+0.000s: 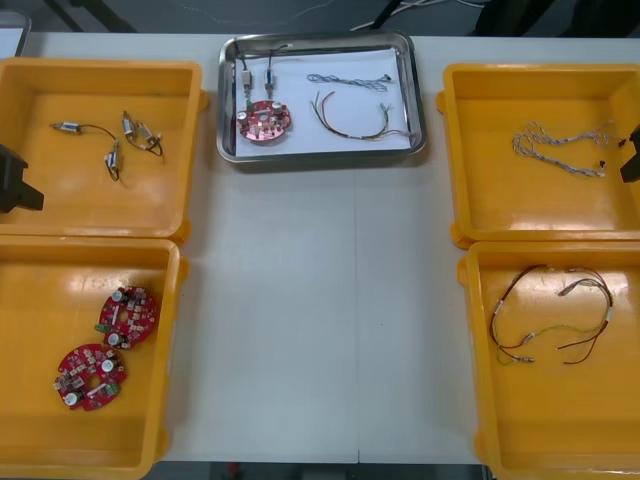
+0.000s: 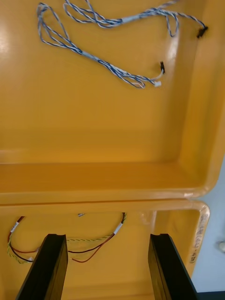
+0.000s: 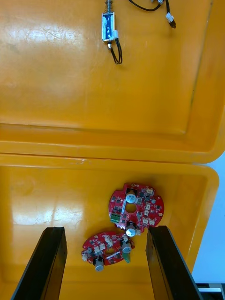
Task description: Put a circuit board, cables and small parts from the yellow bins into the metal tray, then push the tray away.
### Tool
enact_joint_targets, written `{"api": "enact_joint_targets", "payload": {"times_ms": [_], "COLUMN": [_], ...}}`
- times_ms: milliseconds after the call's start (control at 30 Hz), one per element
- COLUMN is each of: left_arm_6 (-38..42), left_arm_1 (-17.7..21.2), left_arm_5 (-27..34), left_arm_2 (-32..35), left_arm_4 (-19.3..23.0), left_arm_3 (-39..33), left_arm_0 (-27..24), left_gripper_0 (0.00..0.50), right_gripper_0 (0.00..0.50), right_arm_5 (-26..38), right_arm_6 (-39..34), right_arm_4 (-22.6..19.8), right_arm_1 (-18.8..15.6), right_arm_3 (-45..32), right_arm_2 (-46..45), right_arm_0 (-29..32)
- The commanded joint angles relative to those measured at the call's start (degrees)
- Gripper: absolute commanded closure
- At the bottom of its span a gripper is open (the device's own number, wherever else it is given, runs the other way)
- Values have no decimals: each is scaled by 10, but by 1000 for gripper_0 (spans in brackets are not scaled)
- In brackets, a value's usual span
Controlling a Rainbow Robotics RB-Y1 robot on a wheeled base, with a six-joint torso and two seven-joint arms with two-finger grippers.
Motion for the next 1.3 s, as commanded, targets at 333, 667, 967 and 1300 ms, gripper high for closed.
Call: {"api": "enact_joint_targets", "payload": {"times_ms": [333, 667, 967, 1300], "left_arm_6": [-47, -47, -47, -47], "left_arm_1": [25, 25, 25, 25], "left_arm_5": [4, 4, 4, 4], "left_arm_2": [17, 17, 17, 17], "left_arm_4": [-5, -5, -5, -5], "left_arm_3": [-15, -15, -15, -15], "left_arm_0": [9, 9, 9, 9], "left_gripper_0": [0, 0, 0, 0], "right_gripper_0": [0, 0, 0, 0], "right_arm_5": [3, 3, 3, 3], "right_arm_6": [-85, -87, -88, -89], "right_arm_4": [-8, -8, 4, 12], "right_arm_1": [-3, 36, 64, 82], "right_arm_3": [-110, -182, -224, -260], "right_arm_2": [-85, -135, -144, -153], "right_arm_0": [116, 184, 215, 242]}}
